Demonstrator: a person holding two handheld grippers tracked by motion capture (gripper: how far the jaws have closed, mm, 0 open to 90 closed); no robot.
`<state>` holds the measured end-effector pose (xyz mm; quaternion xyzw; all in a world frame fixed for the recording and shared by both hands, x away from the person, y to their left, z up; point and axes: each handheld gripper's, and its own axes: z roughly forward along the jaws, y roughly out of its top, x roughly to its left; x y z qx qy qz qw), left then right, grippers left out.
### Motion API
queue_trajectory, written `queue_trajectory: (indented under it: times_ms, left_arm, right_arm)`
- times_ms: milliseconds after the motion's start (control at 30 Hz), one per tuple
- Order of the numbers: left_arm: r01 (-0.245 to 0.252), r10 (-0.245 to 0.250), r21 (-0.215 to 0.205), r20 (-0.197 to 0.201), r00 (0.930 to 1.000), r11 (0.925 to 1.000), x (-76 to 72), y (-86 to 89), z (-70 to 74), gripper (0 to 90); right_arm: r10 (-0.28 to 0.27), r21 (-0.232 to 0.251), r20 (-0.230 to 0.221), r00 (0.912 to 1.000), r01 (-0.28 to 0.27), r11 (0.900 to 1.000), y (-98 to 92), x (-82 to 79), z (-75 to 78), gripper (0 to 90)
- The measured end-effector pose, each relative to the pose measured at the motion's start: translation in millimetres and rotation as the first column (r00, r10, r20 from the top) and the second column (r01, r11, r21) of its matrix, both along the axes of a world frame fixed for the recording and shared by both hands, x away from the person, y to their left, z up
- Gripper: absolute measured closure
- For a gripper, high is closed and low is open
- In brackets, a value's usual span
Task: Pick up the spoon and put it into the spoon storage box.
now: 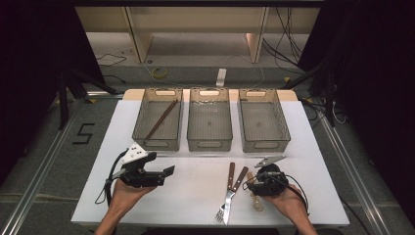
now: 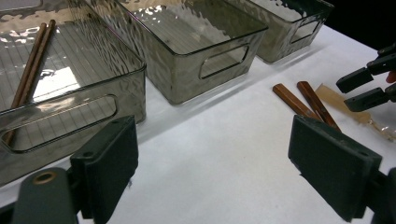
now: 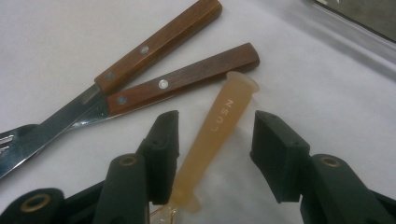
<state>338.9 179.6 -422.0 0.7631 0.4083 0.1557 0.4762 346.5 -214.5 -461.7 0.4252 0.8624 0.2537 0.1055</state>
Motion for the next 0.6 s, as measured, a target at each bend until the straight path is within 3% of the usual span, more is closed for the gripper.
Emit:
queue_trajectory:
  times_ms: [433, 600]
  left_arm:
    - [0.004, -0.004, 0.008, 0.016, 0.9999, 1.0, -1.5, -0.4, 0.9, 15.7]
    - [0.004, -0.005, 0.012, 0.018, 0.9998, 0.9999, -1.7, -1.4, 1.1, 15.7]
  right_arm:
    - [0.014, -0.07, -0.013, 0.9998, -0.015, 0.997, 7.6, 2.3, -7.2, 58.4]
    - [0.018, -0.07, -0.017, 0.9997, -0.019, 0.997, 7.1, 3.4, -7.1, 60.2]
